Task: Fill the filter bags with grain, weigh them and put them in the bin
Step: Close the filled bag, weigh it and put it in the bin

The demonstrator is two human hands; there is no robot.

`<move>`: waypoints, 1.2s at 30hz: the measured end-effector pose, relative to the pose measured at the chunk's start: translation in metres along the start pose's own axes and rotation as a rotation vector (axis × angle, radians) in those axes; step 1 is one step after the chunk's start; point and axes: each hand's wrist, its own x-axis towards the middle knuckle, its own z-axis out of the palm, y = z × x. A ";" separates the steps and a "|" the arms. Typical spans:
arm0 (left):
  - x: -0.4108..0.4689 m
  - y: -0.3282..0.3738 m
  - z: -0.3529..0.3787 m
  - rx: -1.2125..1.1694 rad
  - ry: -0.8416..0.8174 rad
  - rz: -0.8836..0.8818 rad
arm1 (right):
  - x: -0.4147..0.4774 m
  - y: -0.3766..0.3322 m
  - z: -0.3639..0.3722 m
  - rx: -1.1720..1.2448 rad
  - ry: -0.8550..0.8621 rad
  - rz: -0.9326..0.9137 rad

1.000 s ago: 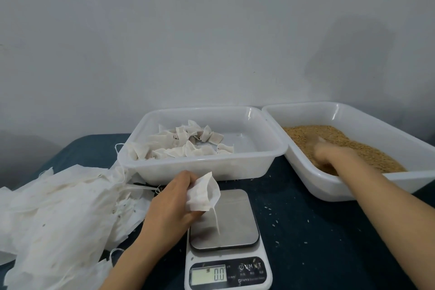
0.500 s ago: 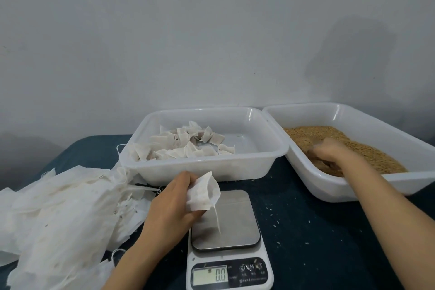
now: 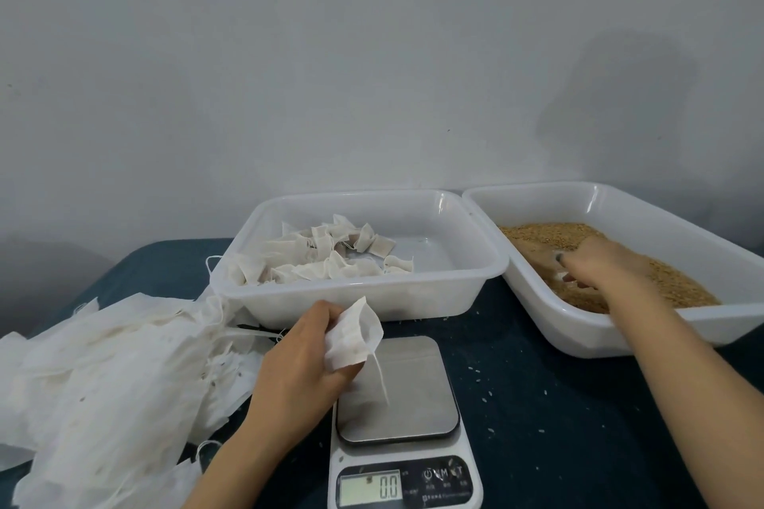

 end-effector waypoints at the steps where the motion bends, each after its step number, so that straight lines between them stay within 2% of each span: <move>1: 0.000 0.000 0.000 -0.004 -0.002 0.000 | 0.000 -0.001 -0.001 -0.063 0.051 0.004; 4: 0.000 -0.001 0.000 -0.013 -0.006 0.003 | -0.006 -0.004 -0.005 -0.194 0.207 0.037; 6: 0.000 0.000 0.000 -0.016 -0.010 0.009 | -0.010 -0.006 -0.007 -0.224 0.242 0.044; 12: 0.001 0.001 -0.001 -0.016 0.003 0.000 | -0.019 -0.009 -0.012 -0.231 0.247 0.066; 20: 0.003 -0.002 0.000 -0.067 0.011 -0.032 | -0.019 0.007 -0.013 -0.023 0.216 0.082; 23: 0.004 -0.004 0.001 -0.143 0.016 -0.037 | -0.020 0.011 -0.012 0.073 0.159 0.006; 30: 0.005 -0.005 0.001 -0.226 0.035 -0.056 | -0.038 0.005 -0.011 0.369 0.193 -0.255; 33: 0.006 -0.006 0.002 -0.224 0.032 -0.066 | -0.055 -0.002 -0.013 0.401 0.196 -0.376; 36: 0.006 -0.006 0.001 -0.226 0.034 -0.080 | -0.073 -0.011 -0.015 0.440 0.126 -0.494</move>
